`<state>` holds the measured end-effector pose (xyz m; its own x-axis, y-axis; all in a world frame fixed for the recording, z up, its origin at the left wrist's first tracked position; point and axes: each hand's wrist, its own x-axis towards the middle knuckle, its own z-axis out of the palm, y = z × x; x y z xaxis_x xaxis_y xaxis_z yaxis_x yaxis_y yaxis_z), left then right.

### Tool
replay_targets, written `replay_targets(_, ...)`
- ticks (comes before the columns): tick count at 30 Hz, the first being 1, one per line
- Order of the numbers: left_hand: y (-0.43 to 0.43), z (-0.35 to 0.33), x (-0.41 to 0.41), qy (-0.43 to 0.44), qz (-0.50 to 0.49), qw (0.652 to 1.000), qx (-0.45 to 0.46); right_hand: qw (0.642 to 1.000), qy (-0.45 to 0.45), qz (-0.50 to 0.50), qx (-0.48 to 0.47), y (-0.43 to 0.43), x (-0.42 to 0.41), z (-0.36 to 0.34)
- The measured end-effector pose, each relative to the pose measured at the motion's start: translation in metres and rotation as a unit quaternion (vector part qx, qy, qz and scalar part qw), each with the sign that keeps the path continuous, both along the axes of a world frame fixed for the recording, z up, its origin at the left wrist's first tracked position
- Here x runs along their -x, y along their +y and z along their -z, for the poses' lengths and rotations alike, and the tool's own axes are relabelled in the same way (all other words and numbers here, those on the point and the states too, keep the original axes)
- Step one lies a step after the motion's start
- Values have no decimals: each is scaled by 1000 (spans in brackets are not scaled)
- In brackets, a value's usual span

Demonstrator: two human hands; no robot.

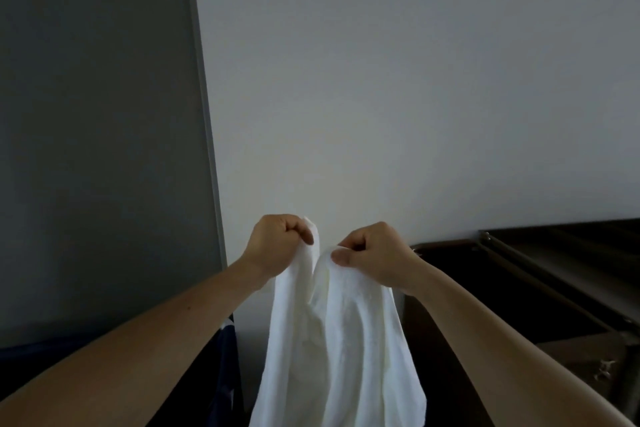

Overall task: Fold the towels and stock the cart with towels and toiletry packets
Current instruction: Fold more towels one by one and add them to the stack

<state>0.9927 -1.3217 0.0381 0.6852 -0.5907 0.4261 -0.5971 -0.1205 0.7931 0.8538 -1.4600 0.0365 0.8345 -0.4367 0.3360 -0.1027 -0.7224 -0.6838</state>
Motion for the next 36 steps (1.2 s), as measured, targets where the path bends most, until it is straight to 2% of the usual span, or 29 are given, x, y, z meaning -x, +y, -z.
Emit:
replay_targets(2, 3, 2, 0, 19, 25, 999, -19, 1000, 6, -5, -4, 3, -3, 2)
replay_targets(5, 9, 5, 2, 15, 150, 984, -99, 1000, 7, -13, -10, 6, -5, 3)
replay_targets(8, 16, 2, -2, -48, 219, 958, -180, 1000, 6, -16, -11, 7, -3, 2)
replay_targets(11, 12, 2, -2, -174, 193, 936, -239, 1000, 5, -25, -12, 9, 0, 0)
replay_targets(14, 8, 1, -3, -174, 160, 952, -192, 999, -17, -15, -30, 5, 2, 2)
replay_targets(16, 5, -5, -6, -203, 144, 953, -174, 999, -23, 33, -29, -2, 4, 10)
replay_targets(19, -7, -19, -13, -249, 74, 957, -127, 992, 44, 106, 43, -13, 8, 32)
replay_targets(22, -18, -30, -21, -289, -3, 951, -113, 985, 80, 154, 15, -27, 16, 51)
replay_targets(25, -25, -30, -38, -289, -51, 946, -136, 977, 116, 178, 5, -41, 30, 57)
replay_targets(29, -25, -15, -56, -240, -93, 954, -156, 968, 149, 200, 28, -62, 51, 61)
replay_targets(32, -25, -8, -57, -211, -97, 962, -142, 973, 141, 178, -51, -70, 63, 69)
replay_targets(34, -28, -8, -55, -203, -94, 966, -132, 973, 121, 121, -155, -68, 68, 79)
replay_targets(36, -29, -12, -54, -198, -97, 967, -130, 955, 77, 50, -282, -70, 74, 89)
